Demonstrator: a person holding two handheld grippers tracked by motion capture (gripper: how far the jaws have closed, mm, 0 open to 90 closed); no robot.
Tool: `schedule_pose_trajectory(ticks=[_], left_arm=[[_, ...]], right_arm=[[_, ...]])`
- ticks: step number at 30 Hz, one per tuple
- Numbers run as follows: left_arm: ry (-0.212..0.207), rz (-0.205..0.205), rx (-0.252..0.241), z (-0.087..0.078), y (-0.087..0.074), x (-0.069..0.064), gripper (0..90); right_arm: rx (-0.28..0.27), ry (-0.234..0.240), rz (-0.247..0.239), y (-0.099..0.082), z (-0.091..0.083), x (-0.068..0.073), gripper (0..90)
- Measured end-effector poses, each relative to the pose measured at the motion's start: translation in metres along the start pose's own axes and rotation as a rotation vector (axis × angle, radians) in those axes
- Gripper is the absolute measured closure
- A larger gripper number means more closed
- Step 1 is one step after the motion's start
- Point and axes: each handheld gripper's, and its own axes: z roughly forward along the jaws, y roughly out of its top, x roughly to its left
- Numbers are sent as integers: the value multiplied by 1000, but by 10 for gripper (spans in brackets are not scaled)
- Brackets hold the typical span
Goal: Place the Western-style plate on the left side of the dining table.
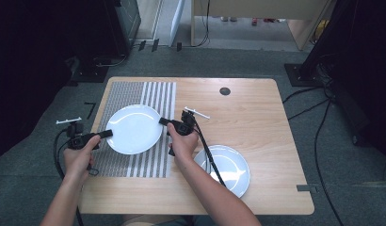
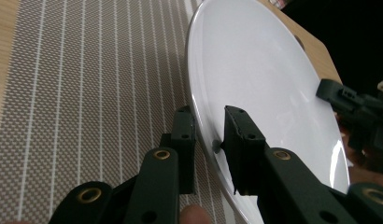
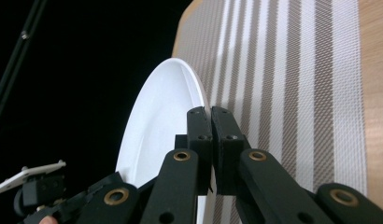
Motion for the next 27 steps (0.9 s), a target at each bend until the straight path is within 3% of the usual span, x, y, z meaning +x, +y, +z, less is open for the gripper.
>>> schedule_pose_trajectory(ticks=[3,4,5,7,12,15,19,23,27], left_arm=[[-3,-25,8,7,1,4,760],[-10,-59,11,14,2,10,767],[-10,-59,11,14,2,10,772],[-15,-97,0,19,3,14,783],[32,-145,-35,30,6,19,787],[62,-150,-42,35,9,18,785],[88,-140,-46,41,13,17,783],[97,-148,-47,47,15,18,785],[126,-153,-41,56,12,19,772]], right_arm=[[-9,-17,14,3,7,-5,888],[-14,-28,29,5,12,-9,887],[-14,-28,29,5,12,-9,887],[-13,-36,33,8,17,-14,887],[-12,-59,41,10,26,-19,887],[-8,-75,49,11,33,-22,887],[-46,-111,61,13,43,-26,886],[-60,-122,80,13,46,-30,885],[-85,-146,53,15,48,-30,881]])
